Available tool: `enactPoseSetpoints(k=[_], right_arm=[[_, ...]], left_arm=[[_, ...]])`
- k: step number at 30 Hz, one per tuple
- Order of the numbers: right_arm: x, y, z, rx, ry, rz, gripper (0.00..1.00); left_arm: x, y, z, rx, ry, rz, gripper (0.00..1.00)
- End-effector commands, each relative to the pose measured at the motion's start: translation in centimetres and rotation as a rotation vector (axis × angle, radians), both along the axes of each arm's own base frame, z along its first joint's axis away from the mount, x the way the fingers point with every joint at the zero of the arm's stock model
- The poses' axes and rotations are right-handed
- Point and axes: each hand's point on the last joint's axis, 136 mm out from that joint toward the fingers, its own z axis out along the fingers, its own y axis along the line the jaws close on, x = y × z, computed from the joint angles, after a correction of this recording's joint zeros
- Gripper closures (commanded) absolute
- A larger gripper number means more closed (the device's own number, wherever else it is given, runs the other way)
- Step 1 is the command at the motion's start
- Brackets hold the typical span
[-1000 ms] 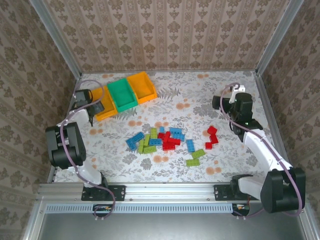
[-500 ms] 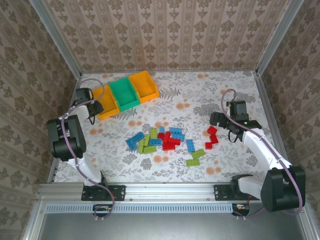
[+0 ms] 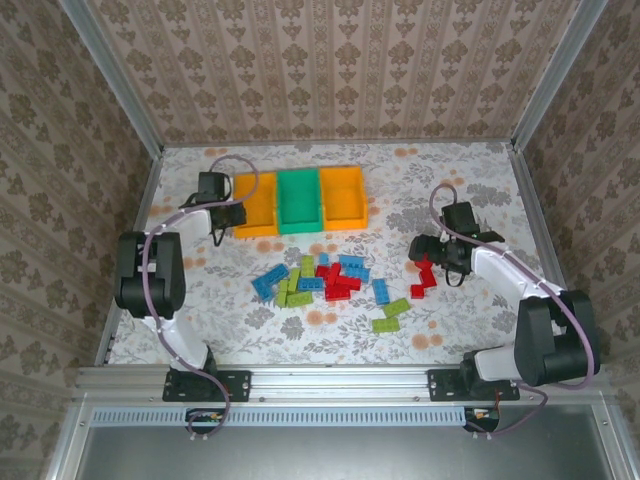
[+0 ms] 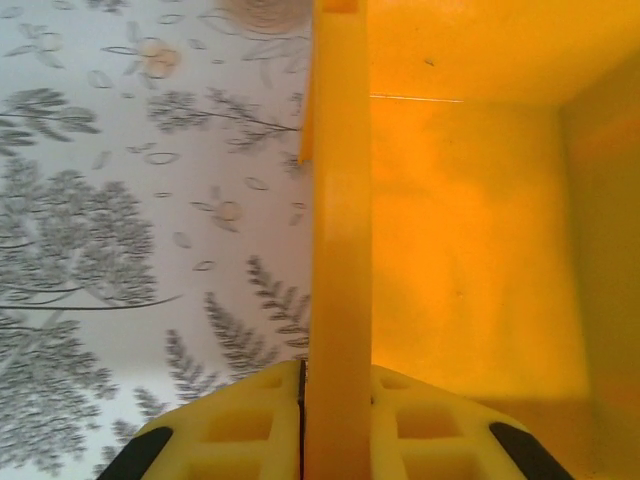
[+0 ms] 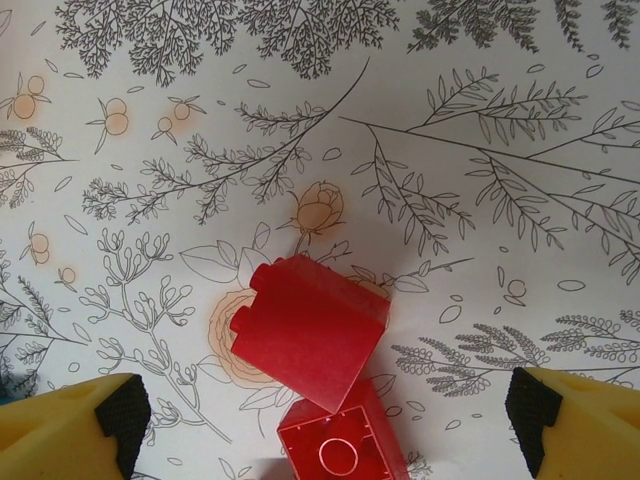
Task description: Sort the legos into containers by color
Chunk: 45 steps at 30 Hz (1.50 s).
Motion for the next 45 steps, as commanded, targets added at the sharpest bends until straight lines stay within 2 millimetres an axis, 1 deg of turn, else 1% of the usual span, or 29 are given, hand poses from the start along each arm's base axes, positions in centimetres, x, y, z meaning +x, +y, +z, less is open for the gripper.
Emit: enactPoseSetpoints(k=[1, 7, 11, 17, 21, 26, 29, 33, 37, 39, 43, 45], right_arm=[[0.1, 0.7, 0.0, 0.036, 0.042, -0.022, 0.05], [0.5, 1.2, -1.1, 0.044, 0.089, -0.028, 0.1], [0.8, 1.1, -1.7, 0.027, 0.1, -0.041, 0.13], [1.0, 0.8, -2.0, 0.006, 0.116, -0.048, 0.16], [1.0, 0.6, -2.4, -0.007, 0.132, -0.044, 0.18], [1.2, 0.9, -3.1, -0.001, 0.155, -0.034, 0.24], [1.2, 1.0, -3.2, 0.004, 0.157, -0.034, 0.27], [1.1, 0.9, -3.2, 0.0, 0.162, -0.033, 0.27], [1.1, 0.9, -3.4, -0.005, 0.169, -0.031, 0.31], [1.1, 0.9, -3.6, -0.005, 0.175, -0.03, 0.33], [1.3, 1.0, -3.8, -0.004, 0.178, -0.025, 0.37], [1.4, 1.1, -3.8, -0.003, 0.176, -0.023, 0.4]], left_arm=[[1.4, -1.7, 2.9, -0.051, -0.069, -0.024, 0.83], [0.8, -3.3, 2.5, -0.078, -0.051, -0.027, 0.8], [0.4, -4.3, 2.1, -0.106, -0.037, -0.025, 0.77], [-1.2, -6.4, 1.2, -0.122, -0.016, -0.057, 0.75], [-2.0, -7.4, 0.7, -0.135, -0.01, -0.068, 0.75], [-3.0, -9.1, 0.0, -0.135, 0.002, -0.104, 0.75], [-3.5, -10.0, -0.1, -0.123, -0.002, -0.125, 0.74], [-4.2, -11.2, -0.1, -0.113, -0.003, -0.156, 0.74], [-4.9, -12.0, 0.0, -0.105, -0.009, -0.172, 0.74], [-5.1, -12.1, 0.1, -0.104, -0.012, -0.17, 0.71], [-5.5, -11.9, 0.4, -0.105, -0.016, -0.152, 0.57], [-5.6, -11.8, 0.6, -0.107, -0.02, -0.145, 0.52]])
